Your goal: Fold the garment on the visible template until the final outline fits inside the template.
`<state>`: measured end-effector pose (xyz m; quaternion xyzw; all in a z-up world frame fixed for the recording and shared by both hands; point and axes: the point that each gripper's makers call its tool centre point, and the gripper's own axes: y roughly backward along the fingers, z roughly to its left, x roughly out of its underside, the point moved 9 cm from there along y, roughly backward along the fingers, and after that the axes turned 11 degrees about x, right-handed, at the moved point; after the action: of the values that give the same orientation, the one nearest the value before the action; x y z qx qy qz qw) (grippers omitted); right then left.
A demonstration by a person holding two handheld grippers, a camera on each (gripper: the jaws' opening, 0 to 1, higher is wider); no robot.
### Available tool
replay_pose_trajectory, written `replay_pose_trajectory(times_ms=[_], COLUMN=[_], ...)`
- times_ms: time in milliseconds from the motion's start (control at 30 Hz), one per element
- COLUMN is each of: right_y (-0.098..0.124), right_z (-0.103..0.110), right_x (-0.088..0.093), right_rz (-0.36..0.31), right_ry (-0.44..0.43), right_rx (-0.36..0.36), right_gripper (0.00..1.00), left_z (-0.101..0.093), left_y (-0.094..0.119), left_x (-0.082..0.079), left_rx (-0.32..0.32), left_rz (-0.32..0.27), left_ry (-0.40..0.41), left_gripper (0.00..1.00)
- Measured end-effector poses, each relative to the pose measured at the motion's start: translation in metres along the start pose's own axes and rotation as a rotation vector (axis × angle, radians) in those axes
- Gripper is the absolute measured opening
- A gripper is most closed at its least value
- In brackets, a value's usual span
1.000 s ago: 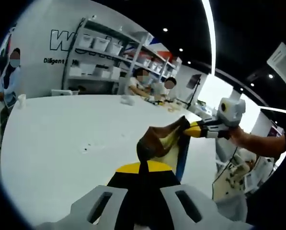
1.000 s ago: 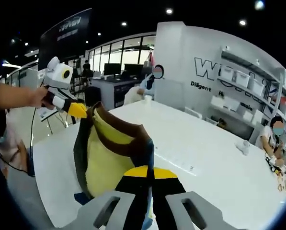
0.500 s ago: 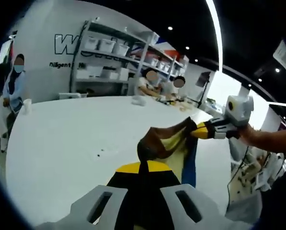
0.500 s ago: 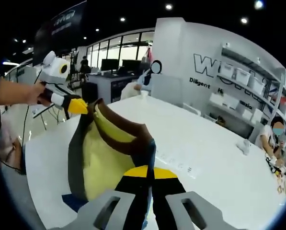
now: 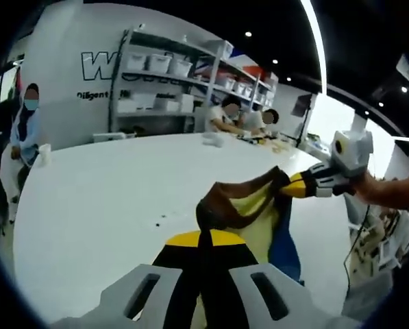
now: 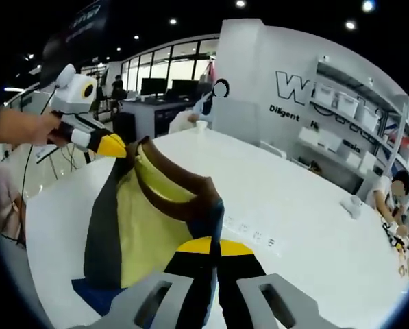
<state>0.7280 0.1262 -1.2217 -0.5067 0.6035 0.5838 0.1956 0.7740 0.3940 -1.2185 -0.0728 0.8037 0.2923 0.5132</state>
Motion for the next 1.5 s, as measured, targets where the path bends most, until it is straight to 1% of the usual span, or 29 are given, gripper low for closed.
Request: replay_pose_trajectory(times_ms=[167,267,467,600,800,900,1067,1300,1500], right_y=[-0.013,-0.021,-0.041,-0.05,-0.064,-0.071,-0.077,-0.085,-0.091], right_z=[0.002,0.003,0.006,0.007,0.006,0.007,0.01,0.01,0.012], right_x=[0.007,0.012,0.026,0.033,0.04,0.044,0.049,0.058,0.063], right_rz=[0.015,0.027,0.078,0.098,0.111,0.127,0.14,0.165,0.183], right_ry=[-0.001,-0.006,-0.007,-0.003,0.012,0.001,0.002,-0.009,-0.024], right_rx=[0.004,0.005,0.004,0.012,0.02,0.015,0.013,0.01,0.007], right_gripper=[0.0,0.0,0.0,0.0,0.0,0.0,0.0,0.0,0.0], left_z=[0.008,0.01,0.019,0.022,0.03,0.033,0.038,0.044,0.049], left_y=[-0.009,-0.014,-0.027,-0.036,-0.044,-0.05,-0.056,-0.062,-0.067], left_x=[0.011,0.015,0.033,0.04,0.044,0.048,0.056,0.061,0.066], left_rx=[-0.013,-0.022,-0.053,-0.071,-0.084,-0.098,-0.107,-0.111,-0.119], left_rz=[0.031,0.04,0.103,0.116,0.118,0.129,0.146,0.159,0.163], left_ry=[-0.007,-0.003,0.018,0.002,-0.004,-0.013,-0.012,-0.017,-0.004], left_gripper=[0.03,0.03,0.02,0.02,0.02,0.02,0.02,0.03,0.03])
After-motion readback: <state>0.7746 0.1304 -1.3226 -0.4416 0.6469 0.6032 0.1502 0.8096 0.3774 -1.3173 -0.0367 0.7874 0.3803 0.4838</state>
